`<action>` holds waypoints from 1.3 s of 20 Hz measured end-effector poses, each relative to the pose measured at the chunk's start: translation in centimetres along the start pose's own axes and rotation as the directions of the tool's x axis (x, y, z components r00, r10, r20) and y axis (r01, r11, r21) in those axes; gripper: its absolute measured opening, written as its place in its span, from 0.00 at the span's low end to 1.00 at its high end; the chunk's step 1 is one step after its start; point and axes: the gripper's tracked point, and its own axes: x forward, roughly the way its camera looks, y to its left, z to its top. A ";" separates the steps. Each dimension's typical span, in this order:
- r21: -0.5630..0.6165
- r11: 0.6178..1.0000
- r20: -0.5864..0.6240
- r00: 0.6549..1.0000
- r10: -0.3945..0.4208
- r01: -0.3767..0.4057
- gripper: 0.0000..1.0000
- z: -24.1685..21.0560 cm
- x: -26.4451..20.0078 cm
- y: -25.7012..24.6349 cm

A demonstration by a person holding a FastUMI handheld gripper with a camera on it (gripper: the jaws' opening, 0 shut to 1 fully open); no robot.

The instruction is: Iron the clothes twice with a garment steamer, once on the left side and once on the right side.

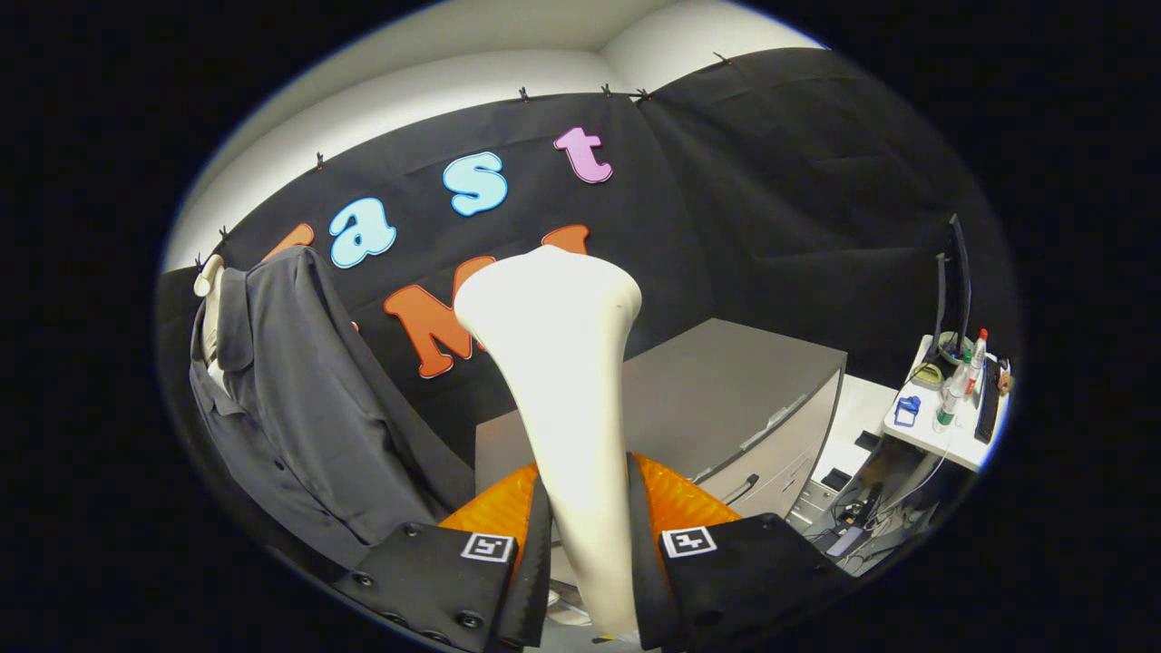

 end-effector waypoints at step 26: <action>-0.157 0.974 0.015 0.986 0.166 -0.161 0.45 -8.0 -5.6 27.2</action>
